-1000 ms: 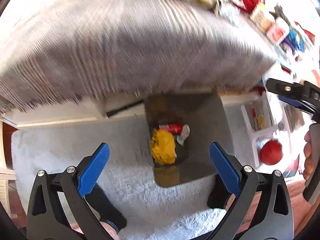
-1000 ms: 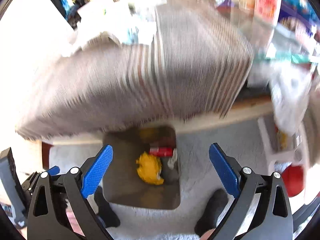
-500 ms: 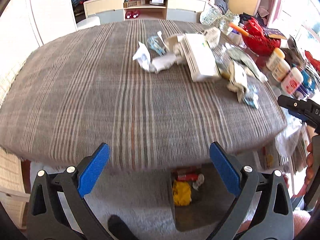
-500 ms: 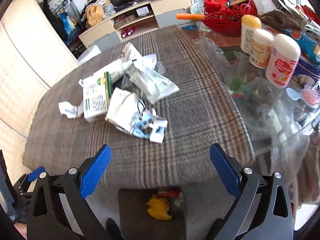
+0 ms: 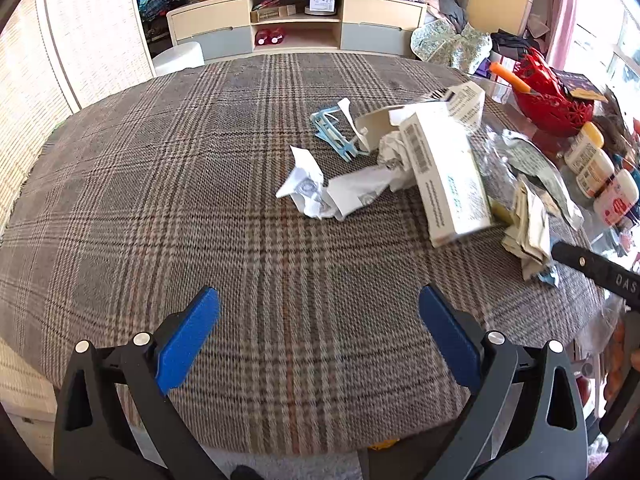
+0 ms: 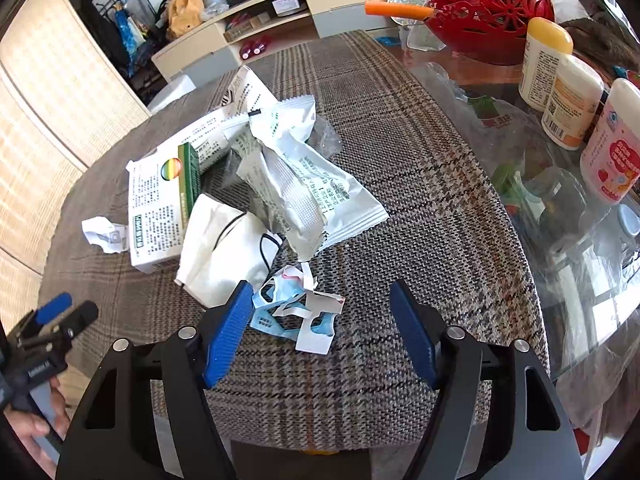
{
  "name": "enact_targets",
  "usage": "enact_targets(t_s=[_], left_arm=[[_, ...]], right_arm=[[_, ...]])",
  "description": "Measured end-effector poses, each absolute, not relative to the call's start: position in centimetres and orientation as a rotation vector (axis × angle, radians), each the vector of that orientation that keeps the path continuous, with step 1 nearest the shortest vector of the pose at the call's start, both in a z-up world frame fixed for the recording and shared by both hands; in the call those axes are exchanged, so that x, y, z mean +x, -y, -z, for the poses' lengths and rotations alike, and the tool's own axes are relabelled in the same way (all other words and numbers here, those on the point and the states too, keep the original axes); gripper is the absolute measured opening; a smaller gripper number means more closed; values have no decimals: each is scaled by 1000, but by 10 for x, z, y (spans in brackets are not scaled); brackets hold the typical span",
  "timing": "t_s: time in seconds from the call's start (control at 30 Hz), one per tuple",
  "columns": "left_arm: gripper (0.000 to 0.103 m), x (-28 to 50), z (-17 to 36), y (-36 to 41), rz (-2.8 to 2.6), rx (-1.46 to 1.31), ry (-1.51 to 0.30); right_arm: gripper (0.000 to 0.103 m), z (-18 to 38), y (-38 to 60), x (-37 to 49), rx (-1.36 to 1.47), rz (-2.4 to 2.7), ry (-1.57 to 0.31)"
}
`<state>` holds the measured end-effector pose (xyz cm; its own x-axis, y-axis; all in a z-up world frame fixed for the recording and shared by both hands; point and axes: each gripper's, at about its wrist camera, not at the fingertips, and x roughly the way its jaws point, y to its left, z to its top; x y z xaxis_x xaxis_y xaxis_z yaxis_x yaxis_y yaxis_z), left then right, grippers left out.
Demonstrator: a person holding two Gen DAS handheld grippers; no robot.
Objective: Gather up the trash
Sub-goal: 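Grasp the blue-white wrapper with the right tool while the left tool grasps white paper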
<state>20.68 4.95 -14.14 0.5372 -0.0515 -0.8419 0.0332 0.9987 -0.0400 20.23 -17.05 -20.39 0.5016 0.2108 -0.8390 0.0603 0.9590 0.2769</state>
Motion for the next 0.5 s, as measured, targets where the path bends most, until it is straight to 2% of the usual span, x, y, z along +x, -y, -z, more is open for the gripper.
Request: enact_targets(t_s=[0.13, 0.2, 0.3, 0.37, 0.5], left_arm=[[95, 227, 144, -58, 49, -58, -980], [95, 238, 143, -61, 55, -65, -963], [95, 254, 145, -62, 55, -58, -949], [95, 264, 148, -63, 61, -66, -951], [93, 278, 150, -63, 80, -68, -943]], right_arm=[[61, 212, 167, 210, 268, -114, -1072], [47, 211, 161, 214, 228, -120, -1065], [36, 210, 148, 217, 184, -135, -1059], [31, 209, 142, 219, 149, -141, -1054], [27, 208, 138, 219, 116, -139, -1058]])
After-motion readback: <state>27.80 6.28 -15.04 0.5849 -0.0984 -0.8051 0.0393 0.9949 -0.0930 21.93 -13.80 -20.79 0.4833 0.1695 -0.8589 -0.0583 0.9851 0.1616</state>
